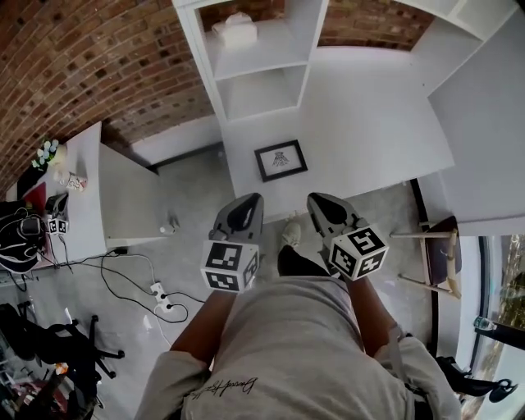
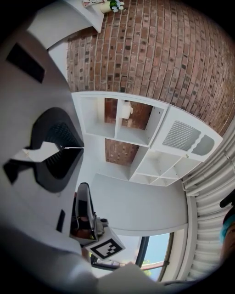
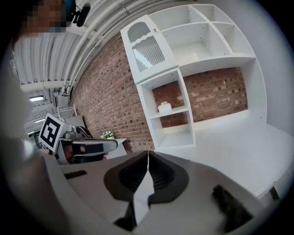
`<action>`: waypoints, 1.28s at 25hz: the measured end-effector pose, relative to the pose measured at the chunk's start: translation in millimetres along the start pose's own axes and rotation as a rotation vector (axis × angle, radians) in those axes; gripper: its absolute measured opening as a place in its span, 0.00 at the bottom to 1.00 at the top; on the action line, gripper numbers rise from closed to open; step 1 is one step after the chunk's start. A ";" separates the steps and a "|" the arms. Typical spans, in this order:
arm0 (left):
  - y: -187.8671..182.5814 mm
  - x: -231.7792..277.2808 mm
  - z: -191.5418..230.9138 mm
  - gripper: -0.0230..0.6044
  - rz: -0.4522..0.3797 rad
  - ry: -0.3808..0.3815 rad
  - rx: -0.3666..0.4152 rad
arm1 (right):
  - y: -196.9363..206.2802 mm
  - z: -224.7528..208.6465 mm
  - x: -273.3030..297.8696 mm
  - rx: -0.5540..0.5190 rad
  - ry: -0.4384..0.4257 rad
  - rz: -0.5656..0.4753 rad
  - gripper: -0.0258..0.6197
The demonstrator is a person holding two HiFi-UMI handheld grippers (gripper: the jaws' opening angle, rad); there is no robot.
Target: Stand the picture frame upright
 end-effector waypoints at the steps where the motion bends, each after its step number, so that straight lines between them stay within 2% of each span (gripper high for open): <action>1: -4.0 9.9 4.0 0.07 -0.001 -0.006 -0.005 | -6.6 -8.5 6.4 -0.004 -0.004 0.005 0.09; 9: -25.6 71.4 26.8 0.07 0.000 -0.079 -0.043 | -40.9 -63.1 48.2 -0.023 -0.062 0.050 0.09; 21: -44.1 118.4 42.8 0.07 0.001 -0.191 -0.060 | -65.2 -110.4 91.4 -0.043 -0.163 0.087 0.09; 27: -48.3 121.6 55.2 0.07 -0.003 -0.235 -0.052 | -63.8 -110.5 110.4 -0.066 -0.219 0.114 0.09; 32: -45.2 120.1 66.9 0.07 0.012 -0.251 -0.058 | -56.8 -104.5 122.0 -0.070 -0.230 0.140 0.09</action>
Point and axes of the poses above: the fingertips, and each gripper's own axes: x forward along the fingers, z to its left, y out of its underside, the point moved 2 cm from there along -x, backward along the fingers, and after that the axes turned 5 degrees about x, right-handed, at the moved point
